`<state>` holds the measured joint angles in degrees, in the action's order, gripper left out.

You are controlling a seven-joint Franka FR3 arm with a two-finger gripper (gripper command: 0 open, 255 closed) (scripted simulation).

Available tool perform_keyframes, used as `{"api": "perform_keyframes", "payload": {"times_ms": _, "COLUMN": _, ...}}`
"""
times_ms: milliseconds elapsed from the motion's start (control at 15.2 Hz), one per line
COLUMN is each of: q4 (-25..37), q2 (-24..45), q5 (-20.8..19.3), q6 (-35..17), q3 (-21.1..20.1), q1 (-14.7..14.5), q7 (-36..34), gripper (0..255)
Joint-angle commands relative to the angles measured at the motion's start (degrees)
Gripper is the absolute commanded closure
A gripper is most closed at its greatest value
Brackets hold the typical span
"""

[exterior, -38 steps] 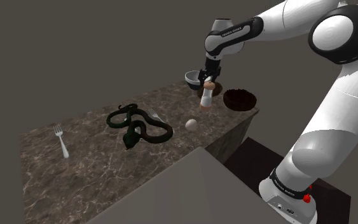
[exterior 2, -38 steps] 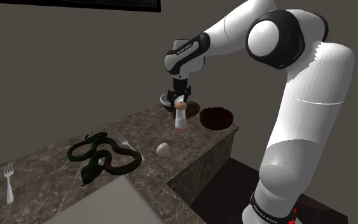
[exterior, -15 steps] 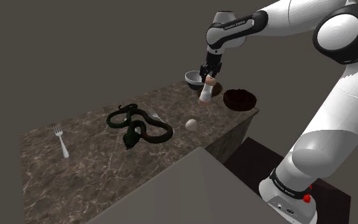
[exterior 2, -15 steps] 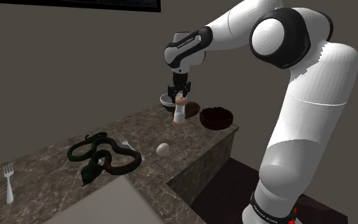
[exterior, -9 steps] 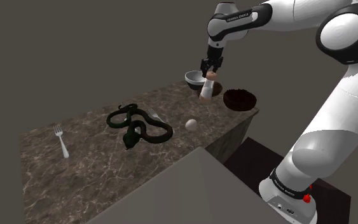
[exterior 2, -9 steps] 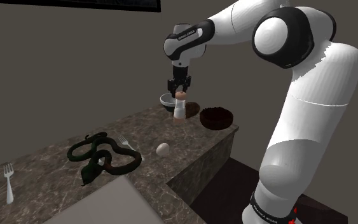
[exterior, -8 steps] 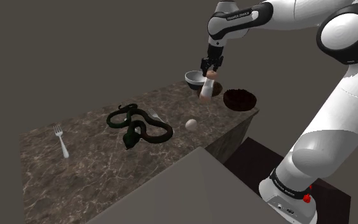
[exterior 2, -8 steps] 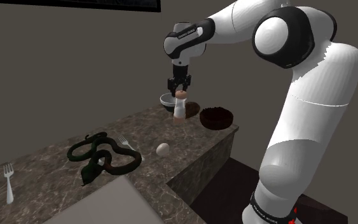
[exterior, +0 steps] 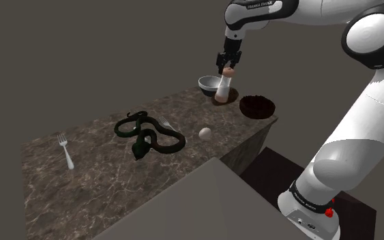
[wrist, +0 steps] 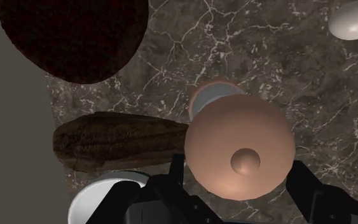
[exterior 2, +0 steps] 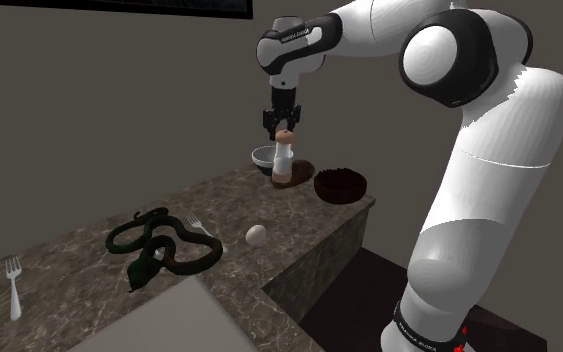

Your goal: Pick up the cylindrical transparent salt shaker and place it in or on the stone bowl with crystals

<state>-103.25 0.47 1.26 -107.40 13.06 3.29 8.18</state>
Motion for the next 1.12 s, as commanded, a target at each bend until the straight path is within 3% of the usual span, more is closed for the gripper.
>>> {"api": "perform_keyframes", "payload": {"times_ms": 0, "q4": 1.4, "q2": -0.1, "q5": 0.0, "q6": 1.5, "q3": 0.0, "q1": 0.0, "q7": -0.1, "gripper": 255}}
{"api": "perform_keyframes", "payload": {"times_ms": 660, "q4": 9.4, "q2": 0.5, "q5": 0.1, "q6": 8.9, "q3": 0.1, "q1": 0.1, "q7": -0.1, "gripper": 255}}
{"api": "perform_keyframes", "payload": {"times_ms": 1056, "q4": 9.0, "q2": -2.8, "q5": -0.4, "q6": 11.9, "q3": 3.6, "q1": 3.5, "q7": 6.8, "gripper": 255}}
